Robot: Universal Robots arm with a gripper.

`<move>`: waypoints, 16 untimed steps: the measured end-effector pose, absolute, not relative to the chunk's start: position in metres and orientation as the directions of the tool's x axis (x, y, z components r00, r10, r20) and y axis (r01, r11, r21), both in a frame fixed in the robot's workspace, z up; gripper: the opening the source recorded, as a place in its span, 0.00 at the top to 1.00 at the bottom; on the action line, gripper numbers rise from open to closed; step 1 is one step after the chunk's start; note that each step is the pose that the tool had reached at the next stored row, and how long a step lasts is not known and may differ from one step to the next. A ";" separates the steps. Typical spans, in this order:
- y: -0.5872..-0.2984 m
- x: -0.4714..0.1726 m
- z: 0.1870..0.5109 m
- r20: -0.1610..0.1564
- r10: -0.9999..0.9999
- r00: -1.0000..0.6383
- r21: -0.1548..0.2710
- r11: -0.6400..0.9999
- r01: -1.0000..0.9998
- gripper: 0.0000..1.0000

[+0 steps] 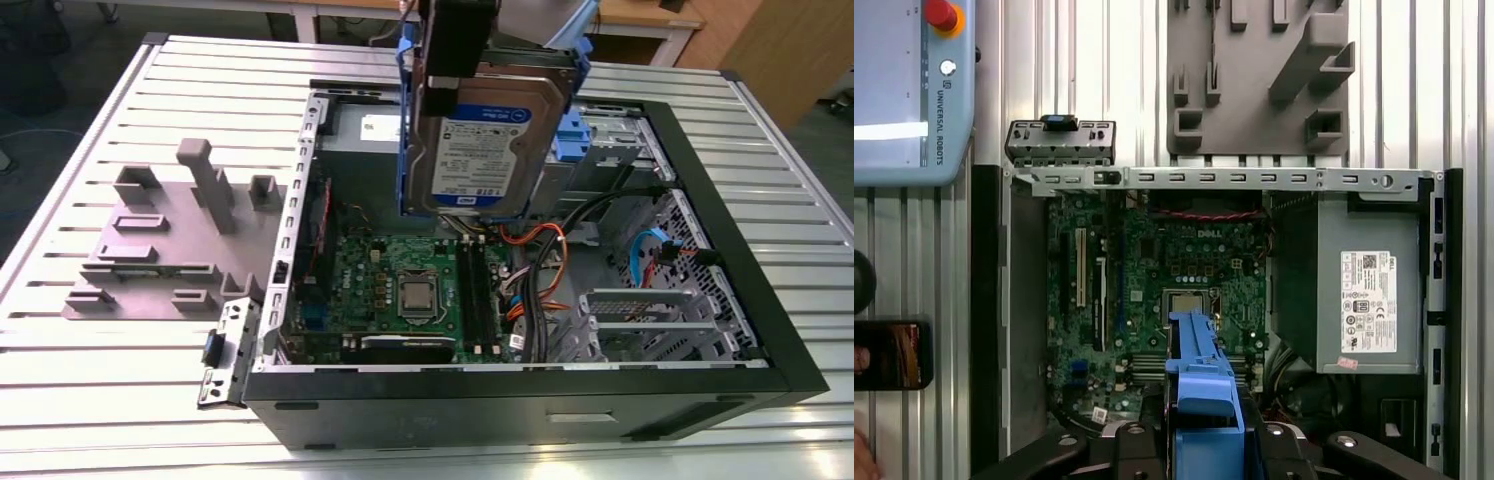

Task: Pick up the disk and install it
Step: 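Insert the disk into the insertion slot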

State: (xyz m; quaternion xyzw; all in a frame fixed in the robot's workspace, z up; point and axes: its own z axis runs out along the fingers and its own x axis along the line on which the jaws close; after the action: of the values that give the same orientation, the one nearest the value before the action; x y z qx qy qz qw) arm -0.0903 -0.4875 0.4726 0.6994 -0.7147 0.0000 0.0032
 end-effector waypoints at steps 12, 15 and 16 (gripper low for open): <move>-0.488 -0.089 0.472 0.005 -1.000 -0.022 0.004 0.022 -1.000 0.64; -0.488 -0.089 0.472 0.005 -1.000 -0.022 0.004 0.022 -1.000 0.64; -0.489 -0.089 0.472 0.005 -1.000 -0.021 0.004 0.021 -1.000 0.64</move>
State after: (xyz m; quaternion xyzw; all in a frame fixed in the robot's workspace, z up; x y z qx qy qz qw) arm -0.0889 -0.4892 0.4725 0.6995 -0.7147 0.0002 0.0034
